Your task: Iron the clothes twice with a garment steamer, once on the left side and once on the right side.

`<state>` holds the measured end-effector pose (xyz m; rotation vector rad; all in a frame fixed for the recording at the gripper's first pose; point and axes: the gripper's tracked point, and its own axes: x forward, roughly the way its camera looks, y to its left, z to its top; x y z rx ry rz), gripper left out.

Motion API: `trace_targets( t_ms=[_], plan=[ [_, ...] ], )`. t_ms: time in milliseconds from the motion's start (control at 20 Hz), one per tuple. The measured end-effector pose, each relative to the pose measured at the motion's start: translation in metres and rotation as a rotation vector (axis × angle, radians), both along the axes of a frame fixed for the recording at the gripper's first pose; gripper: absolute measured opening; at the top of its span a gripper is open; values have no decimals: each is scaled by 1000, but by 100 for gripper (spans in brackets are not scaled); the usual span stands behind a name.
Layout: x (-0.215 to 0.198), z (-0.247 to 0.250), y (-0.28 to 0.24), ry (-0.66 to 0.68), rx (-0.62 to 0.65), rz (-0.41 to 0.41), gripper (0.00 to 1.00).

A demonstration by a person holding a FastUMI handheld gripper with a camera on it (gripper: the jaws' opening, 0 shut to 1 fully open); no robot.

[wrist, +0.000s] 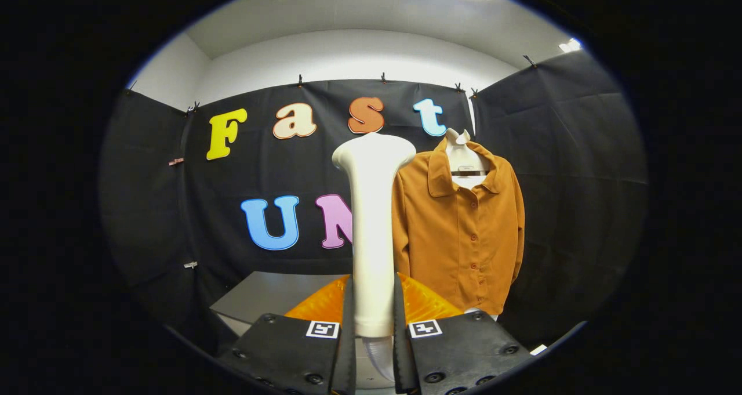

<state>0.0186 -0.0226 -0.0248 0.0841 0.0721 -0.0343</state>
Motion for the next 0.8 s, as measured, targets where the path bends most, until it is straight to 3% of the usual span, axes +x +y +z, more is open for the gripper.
trace_targets(
  t_ms=[800],
  plan=[
    [0, -1, 5, 14, -6, 8, 29]
  ],
)
